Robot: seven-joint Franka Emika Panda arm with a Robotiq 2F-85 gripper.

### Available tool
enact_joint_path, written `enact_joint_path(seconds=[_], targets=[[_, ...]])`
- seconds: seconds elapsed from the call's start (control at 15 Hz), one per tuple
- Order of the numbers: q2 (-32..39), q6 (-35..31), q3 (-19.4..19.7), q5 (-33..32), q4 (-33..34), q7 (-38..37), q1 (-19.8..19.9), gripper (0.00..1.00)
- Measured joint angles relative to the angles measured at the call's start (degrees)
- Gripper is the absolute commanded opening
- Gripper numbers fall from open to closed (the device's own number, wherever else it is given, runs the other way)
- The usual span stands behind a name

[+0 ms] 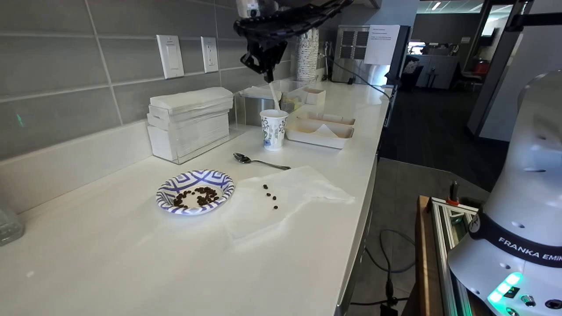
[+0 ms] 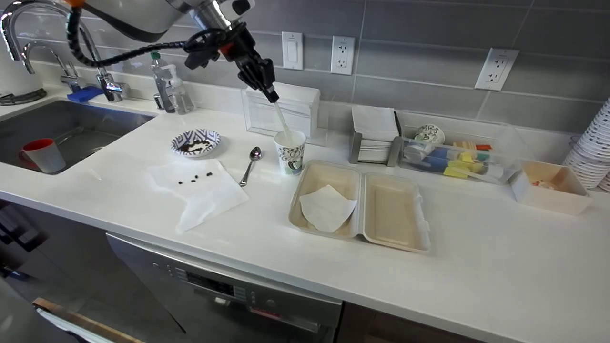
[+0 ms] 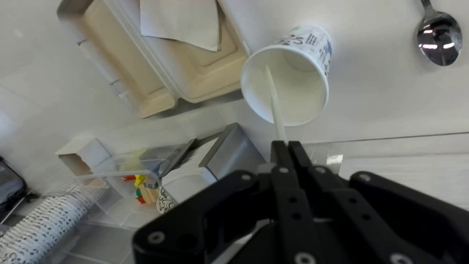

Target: Remove the straw from the cup

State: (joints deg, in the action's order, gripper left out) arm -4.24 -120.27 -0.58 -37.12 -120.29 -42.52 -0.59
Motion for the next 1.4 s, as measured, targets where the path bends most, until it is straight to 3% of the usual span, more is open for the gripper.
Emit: enact_joint_path(seconds=[0.33,0.6,1.13,1.4], targets=[[-7.49,4.23,-3.67,-2.32,-1.00,-1.65,-0.06,0.01],[-10.66,12.25,-7.52,-2.17,-1.87,-1.67,-0.50,0.01],[-8.40,29.64,-13.23,4.48,-2.92,-1.86,-4.70,0.01],[-4.50,31.57,-13.66,6.21,-2.87,-3.47,-5.46,0.04]])
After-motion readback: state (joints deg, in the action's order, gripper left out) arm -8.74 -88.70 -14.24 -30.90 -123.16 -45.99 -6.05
